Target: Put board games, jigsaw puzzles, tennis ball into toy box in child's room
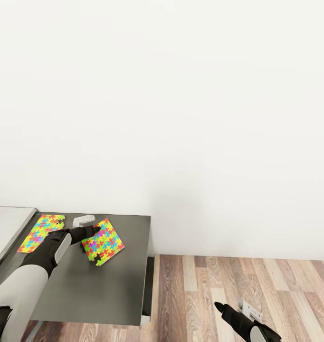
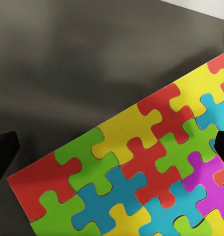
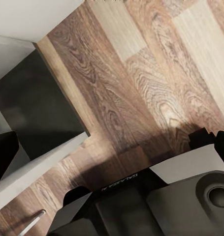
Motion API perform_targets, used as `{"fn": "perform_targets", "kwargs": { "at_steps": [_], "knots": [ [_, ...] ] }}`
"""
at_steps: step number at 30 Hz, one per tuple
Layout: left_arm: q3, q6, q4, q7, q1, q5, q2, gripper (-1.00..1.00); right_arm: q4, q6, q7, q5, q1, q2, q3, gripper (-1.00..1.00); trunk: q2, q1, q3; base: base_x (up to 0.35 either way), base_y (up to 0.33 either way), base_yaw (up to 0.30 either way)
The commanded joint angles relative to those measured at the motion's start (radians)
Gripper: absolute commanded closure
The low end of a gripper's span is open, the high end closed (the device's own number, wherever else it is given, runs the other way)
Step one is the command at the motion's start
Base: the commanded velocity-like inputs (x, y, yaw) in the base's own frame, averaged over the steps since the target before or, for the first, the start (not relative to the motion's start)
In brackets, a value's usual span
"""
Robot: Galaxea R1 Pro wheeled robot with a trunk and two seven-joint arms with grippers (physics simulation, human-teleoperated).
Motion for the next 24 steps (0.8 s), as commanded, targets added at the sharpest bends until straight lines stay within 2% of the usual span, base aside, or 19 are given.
{"fn": "perform_targets", "kwargs": {
  "at_steps": [1,16,24],
  "knots": [
    [0.003,0.008,0.034,-0.004,0.000,0.007,-0.001,-1.00,-0.001,0.007,0.004,-0.003,0.000,0.000,-0.004,-1.00,-0.001,0.001,-0.002,0.000,-0.011,0.000],
    [0.002,0.008,0.034,-0.004,0.000,0.007,-0.001,-1.00,-0.001,0.007,0.005,-0.004,0.000,0.000,-0.005,-1.00,-0.001,0.001,-0.002,0.000,-0.003,0.000],
    [0.002,0.008,0.034,-0.004,0.000,0.007,-0.001,-1.00,-0.001,0.007,0.005,-0.004,0.000,0.000,-0.005,-1.00,-0.001,0.001,-0.002,-0.100,-0.190,0.000]
  ]
}}
